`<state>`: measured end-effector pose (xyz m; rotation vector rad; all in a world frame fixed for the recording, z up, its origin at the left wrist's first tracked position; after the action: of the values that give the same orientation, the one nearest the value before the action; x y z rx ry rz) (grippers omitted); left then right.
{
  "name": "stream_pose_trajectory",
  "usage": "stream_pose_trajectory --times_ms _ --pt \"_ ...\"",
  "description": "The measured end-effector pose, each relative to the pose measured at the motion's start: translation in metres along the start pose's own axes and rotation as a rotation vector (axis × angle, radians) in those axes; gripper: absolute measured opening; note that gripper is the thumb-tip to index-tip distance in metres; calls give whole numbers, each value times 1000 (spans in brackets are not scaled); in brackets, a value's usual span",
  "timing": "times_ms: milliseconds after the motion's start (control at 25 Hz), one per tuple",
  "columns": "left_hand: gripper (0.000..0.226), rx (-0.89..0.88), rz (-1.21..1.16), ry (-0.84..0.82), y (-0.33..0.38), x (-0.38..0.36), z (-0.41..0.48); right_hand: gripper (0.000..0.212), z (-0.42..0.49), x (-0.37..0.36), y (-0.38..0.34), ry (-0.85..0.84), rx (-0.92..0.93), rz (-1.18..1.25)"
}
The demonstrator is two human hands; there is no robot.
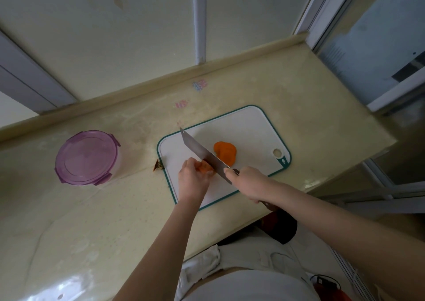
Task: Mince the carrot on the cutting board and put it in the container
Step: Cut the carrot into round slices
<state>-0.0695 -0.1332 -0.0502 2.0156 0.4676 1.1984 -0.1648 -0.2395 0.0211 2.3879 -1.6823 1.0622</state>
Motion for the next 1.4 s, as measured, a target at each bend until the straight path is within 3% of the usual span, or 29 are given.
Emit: stream_pose_trajectory --times_ms 560,960,1400 --pt "20 -12 4 -25 -1 1 5 50 19 -8 -14 45 131 43" --pt "22 22 -22 -43 1 2 4 54 1 -16 27 64 67 39" --pt "24 -19 11 -31 0 4 3 51 46 -34 4 120 240 113"
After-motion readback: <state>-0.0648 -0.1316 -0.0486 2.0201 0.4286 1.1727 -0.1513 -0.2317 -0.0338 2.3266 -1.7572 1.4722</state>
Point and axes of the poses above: each hand's wrist, its own z-axis towards the middle knuckle, its own x-axis out of the back of the hand, y = z × x, the point moved 1 cm from there along z, towards the middle knuckle, and after that the axes turned 4 degrees about -z, right-handed, at the moved point
